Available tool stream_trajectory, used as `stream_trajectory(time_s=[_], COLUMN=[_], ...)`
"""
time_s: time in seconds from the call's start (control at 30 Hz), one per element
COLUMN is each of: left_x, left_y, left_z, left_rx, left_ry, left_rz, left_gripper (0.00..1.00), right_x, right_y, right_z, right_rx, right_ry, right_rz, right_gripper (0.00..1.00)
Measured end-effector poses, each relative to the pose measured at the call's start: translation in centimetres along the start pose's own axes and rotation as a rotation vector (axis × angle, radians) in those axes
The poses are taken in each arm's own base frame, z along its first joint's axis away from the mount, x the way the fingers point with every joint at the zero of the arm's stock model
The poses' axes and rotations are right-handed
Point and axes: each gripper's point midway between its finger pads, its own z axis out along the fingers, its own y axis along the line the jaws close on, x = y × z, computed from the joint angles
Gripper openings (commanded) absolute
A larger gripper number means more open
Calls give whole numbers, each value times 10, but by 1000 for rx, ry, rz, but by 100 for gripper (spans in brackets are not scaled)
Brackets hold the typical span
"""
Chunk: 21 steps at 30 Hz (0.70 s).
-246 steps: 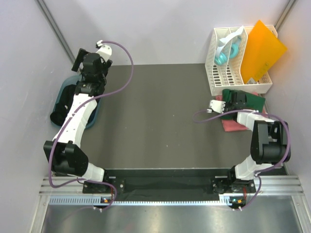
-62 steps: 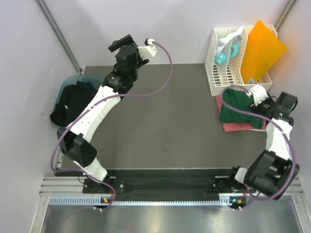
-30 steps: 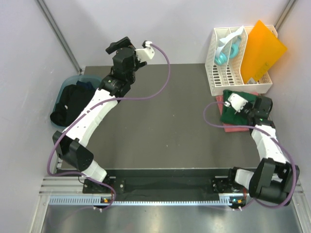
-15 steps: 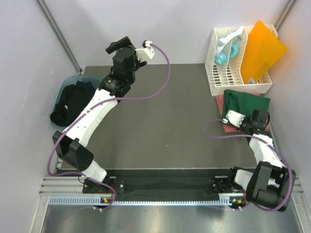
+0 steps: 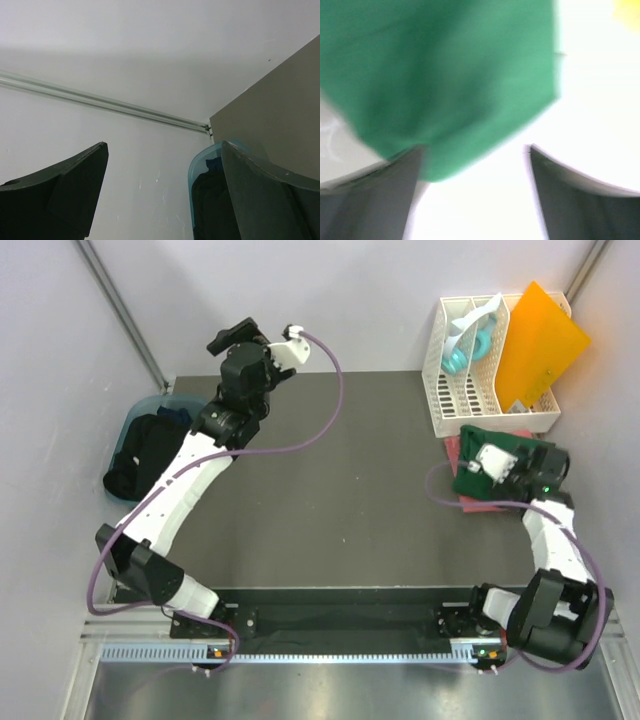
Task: Fold and stack the t-shirts
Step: Put the neatly folded tshirt into the corner of the board with the right arm
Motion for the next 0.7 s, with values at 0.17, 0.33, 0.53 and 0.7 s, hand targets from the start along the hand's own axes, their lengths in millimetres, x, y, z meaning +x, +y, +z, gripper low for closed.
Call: stream_trajectory(time_s=[0.17, 0.33, 0.53, 0.7], left_x=[16, 29, 39, 56], left_y=[-16, -57, -97, -98], left_z=[-13, -36, -83, -112], left_rx=[72, 297, 506, 537], left_ry=[25, 29, 29, 57], left_rz=[-24, -109, -355, -554], left_gripper=[99, 99, 99, 99], right_x=[-45, -93, -113, -107], right_y=[-104, -170, -169, -126], right_z=[-71, -165, -215, -195], right_rx=[139, 234, 188, 52], right_ry=[-139, -341, -439, -378], right_rz=[178, 428, 666, 779], right_gripper=[100, 100, 100, 100])
